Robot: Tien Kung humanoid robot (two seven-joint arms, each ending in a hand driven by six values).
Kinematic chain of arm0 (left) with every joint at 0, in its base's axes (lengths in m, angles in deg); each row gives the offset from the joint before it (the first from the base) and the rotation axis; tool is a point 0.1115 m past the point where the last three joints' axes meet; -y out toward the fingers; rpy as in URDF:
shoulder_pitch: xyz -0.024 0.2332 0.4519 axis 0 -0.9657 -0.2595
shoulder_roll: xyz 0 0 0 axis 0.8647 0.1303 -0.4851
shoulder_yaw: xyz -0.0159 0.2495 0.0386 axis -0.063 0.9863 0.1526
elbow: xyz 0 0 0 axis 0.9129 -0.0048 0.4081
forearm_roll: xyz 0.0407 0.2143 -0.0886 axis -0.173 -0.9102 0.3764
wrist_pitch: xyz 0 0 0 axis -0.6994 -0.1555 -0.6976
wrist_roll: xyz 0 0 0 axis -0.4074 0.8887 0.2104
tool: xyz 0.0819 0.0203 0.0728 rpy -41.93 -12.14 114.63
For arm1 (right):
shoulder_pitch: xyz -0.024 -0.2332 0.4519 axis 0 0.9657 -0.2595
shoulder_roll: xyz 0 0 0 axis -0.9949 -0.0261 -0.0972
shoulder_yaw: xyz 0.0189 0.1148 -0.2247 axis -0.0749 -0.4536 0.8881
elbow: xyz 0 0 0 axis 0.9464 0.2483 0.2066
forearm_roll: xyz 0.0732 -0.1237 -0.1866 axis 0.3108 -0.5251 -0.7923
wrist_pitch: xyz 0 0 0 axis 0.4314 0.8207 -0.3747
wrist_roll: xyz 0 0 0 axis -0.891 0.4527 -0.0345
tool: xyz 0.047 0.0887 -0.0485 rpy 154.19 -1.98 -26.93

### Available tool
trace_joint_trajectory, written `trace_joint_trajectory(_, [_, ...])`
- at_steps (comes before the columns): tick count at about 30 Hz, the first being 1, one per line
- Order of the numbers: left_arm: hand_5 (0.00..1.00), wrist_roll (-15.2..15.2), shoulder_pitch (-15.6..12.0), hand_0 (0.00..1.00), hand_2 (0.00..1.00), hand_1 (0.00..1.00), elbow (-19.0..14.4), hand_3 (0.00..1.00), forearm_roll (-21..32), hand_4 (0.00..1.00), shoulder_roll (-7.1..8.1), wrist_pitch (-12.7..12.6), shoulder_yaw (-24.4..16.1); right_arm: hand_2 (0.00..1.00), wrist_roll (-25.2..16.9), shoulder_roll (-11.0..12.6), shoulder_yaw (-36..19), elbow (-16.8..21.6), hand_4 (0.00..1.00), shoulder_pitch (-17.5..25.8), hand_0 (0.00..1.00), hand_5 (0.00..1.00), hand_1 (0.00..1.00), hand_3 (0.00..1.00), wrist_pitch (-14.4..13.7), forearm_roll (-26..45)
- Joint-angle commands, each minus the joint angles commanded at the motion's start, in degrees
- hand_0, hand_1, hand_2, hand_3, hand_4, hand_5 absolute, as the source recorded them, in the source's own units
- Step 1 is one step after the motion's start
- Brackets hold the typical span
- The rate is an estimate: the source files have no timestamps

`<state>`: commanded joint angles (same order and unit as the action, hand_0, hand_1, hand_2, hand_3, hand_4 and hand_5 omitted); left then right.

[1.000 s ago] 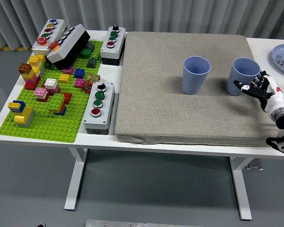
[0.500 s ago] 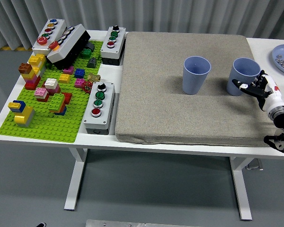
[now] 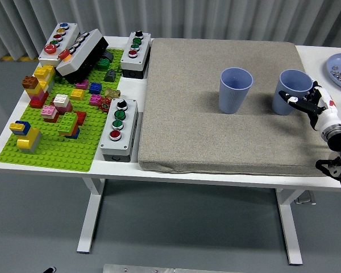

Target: Pick cup pour cup place

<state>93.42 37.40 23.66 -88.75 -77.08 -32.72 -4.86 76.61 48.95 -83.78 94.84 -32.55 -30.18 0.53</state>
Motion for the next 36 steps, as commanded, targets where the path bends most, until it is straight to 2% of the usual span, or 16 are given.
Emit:
trace_joint_trajectory(13, [0.998, -0.03, 0.16, 0.805, 0.818, 0.751, 0.0, 0.722, 0.25, 0.516, 0.05, 0.05, 0.6, 0.998, -0.47, -0.58, 0.52, -1.2, 0.875, -0.37, 0.992, 0.382, 0.944, 0.973, -0.34, 1.08])
trace_joint_trajectory(14, [0.998, -0.03, 0.17, 0.805, 0.818, 0.752, 0.0, 0.722, 0.25, 0.518, 0.05, 0.05, 0.6, 0.969, -0.62, -0.59, 0.56, -1.3, 0.873, -0.41, 0.958, 0.379, 0.898, 0.945, -0.46, 1.42])
trace_joint_trajectory(19, [0.998, -0.05, 0.16, 0.805, 0.818, 0.752, 0.0, 0.722, 0.36, 0.518, 0.09, 0.08, 0.72, 0.969, -0.9, -0.66, 0.78, -1.26, 0.873, -0.41, 0.958, 0.379, 0.898, 0.945, -0.63, 2.31])
trace_joint_trajectory(20, [0.998, -0.05, 0.18, 0.805, 0.818, 0.752, 0.0, 0.722, 0.36, 0.519, 0.09, 0.09, 0.71, 0.693, -0.88, -0.68, 0.81, -1.22, 0.858, -0.42, 0.907, 0.354, 0.774, 0.803, -0.61, 2.35])
trace_joint_trajectory(25, [0.998, -0.05, 0.3, 0.805, 0.818, 0.752, 0.0, 0.722, 0.35, 0.519, 0.13, 0.12, 0.72, 0.693, -0.83, -0.73, 0.84, -1.11, 0.858, -0.46, 0.907, 0.354, 0.774, 0.803, -0.57, 2.45])
trace_joint_trajectory(26, [0.998, -0.06, 0.31, 0.805, 0.818, 0.751, 0.0, 0.721, 0.4, 0.519, 0.13, 0.11, 0.73, 0.572, -0.81, -0.73, 0.84, -1.05, 0.854, -0.47, 0.846, 0.348, 0.69, 0.702, -0.57, 2.47])
trace_joint_trajectory(31, [0.998, -0.04, 0.31, 0.805, 0.818, 0.751, 0.0, 0.721, 0.37, 0.519, 0.16, 0.14, 0.72, 0.572, -0.68, -0.75, 0.9, -0.67, 0.854, -0.41, 0.846, 0.348, 0.69, 0.702, -0.74, 2.28])
trace_joint_trajectory(32, [0.998, -0.04, 0.29, 0.806, 0.818, 0.751, 0.0, 0.721, 0.37, 0.52, 0.17, 0.15, 0.73, 0.532, -0.64, -0.75, 0.9, -0.62, 0.823, -0.39, 0.776, 0.278, 0.631, 0.643, -0.74, 2.22])
trace_joint_trajectory(36, [0.998, -0.02, 0.18, 0.806, 0.818, 0.751, 0.0, 0.721, 0.34, 0.52, 0.2, 0.17, 0.71, 0.532, -0.55, -0.77, 0.84, -0.42, 0.823, -0.25, 0.776, 0.278, 0.631, 0.643, -0.83, 2.07])
